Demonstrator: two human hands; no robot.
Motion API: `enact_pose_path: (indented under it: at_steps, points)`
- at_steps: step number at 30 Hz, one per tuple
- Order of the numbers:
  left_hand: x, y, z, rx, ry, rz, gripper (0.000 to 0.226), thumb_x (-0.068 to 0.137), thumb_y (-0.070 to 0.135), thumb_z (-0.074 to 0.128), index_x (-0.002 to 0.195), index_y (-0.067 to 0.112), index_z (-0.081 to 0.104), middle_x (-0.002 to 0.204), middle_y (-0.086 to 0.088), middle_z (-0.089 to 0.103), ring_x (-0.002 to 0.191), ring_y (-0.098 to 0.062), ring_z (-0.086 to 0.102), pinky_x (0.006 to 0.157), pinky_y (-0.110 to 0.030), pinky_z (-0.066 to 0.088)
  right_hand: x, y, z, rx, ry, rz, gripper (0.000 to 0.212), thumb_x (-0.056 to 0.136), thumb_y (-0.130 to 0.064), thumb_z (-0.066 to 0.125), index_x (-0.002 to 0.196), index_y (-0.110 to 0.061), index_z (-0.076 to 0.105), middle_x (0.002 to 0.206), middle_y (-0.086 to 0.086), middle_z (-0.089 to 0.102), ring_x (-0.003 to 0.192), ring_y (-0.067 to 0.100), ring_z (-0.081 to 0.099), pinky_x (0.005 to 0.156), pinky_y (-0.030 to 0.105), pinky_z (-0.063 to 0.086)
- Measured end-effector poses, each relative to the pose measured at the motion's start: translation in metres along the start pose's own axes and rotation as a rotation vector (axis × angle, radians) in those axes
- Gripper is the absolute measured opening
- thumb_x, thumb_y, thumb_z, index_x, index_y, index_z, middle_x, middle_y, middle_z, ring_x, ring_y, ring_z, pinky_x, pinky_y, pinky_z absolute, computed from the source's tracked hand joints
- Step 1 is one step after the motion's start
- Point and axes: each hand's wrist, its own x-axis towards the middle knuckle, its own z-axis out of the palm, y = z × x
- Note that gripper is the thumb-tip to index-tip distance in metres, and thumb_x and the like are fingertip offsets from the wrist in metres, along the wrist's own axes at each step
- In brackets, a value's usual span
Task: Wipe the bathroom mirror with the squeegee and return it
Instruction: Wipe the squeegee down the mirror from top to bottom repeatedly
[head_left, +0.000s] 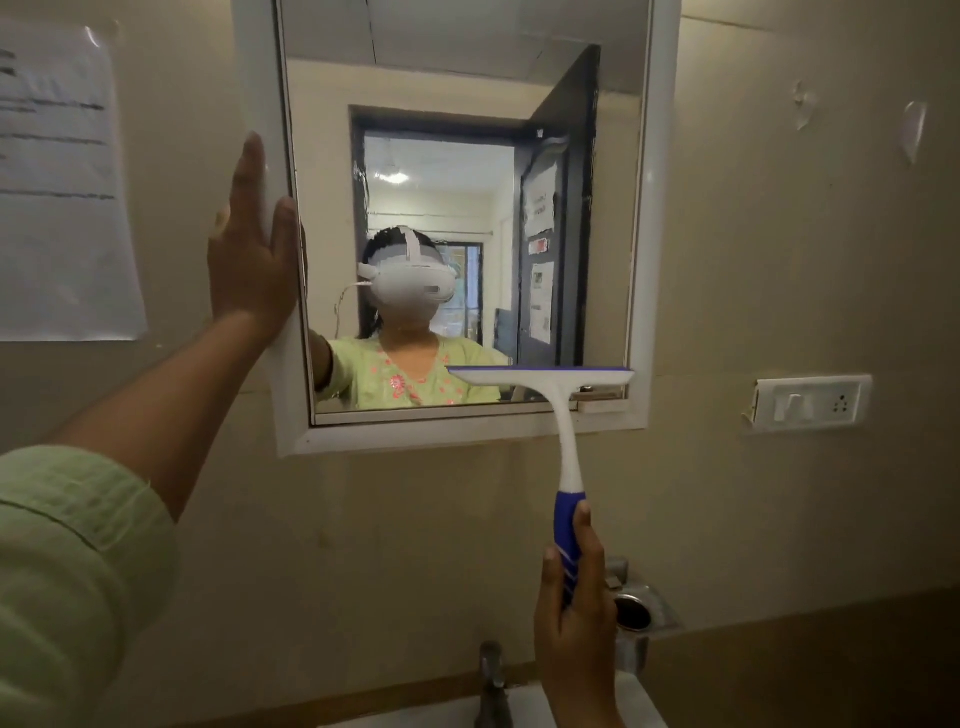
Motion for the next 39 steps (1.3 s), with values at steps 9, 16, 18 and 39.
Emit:
enact_pose_path:
  at_steps: [9, 16, 18, 39]
  points:
    - [-0.001, 0.005, -0.001, -0.003, 0.016, 0.006, 0.052, 0.098, 0.037, 0.034, 0.145, 0.018, 0.022, 0.147, 0.001, 0.034, 0.121, -0.026, 0.047, 0.098, -0.025, 0.034, 0.012, -0.019, -0.008, 0.105, 0.009, 0.038, 0.052, 0.085, -0.054, 0.034, 0.132, -0.065, 0.014, 0.107, 0.019, 0.060, 0.065, 0.011, 0.057, 0.057, 0.013, 0.050]
    - [-0.001, 0.004, -0.002, -0.016, 0.018, 0.004, 0.052, 0.098, 0.035, 0.035, 0.145, 0.019, 0.023, 0.148, 0.000, 0.034, 0.125, -0.024, 0.045, 0.099, -0.023, 0.031, -0.002, -0.012, -0.011, -0.006, -0.056, 0.046, 0.054, 0.085, -0.048, 0.033, 0.130, -0.065, 0.008, 0.122, 0.000, 0.055, 0.076, 0.006, 0.061, 0.062, 0.008, 0.052]
    - [0.000, 0.004, -0.002, -0.017, 0.021, 0.005, 0.052, 0.098, 0.035, 0.036, 0.145, 0.019, 0.023, 0.148, 0.001, 0.034, 0.124, -0.024, 0.045, 0.099, -0.023, 0.031, -0.007, -0.011, -0.013, -0.014, -0.075, 0.062, 0.055, 0.086, -0.046, 0.033, 0.130, -0.062, 0.007, 0.114, -0.003, 0.057, 0.069, 0.006, 0.060, 0.059, 0.010, 0.052]
    - [0.000, 0.003, -0.001, 0.029, -0.004, 0.004, 0.051, 0.099, 0.036, 0.032, 0.146, 0.021, 0.019, 0.150, 0.000, 0.030, 0.125, -0.026, 0.044, 0.101, -0.034, 0.034, -0.011, -0.041, -0.026, 0.023, -0.127, 0.165, 0.055, 0.079, -0.053, 0.032, 0.129, -0.063, 0.011, 0.108, -0.004, 0.061, 0.072, 0.009, 0.061, 0.066, 0.025, 0.056]
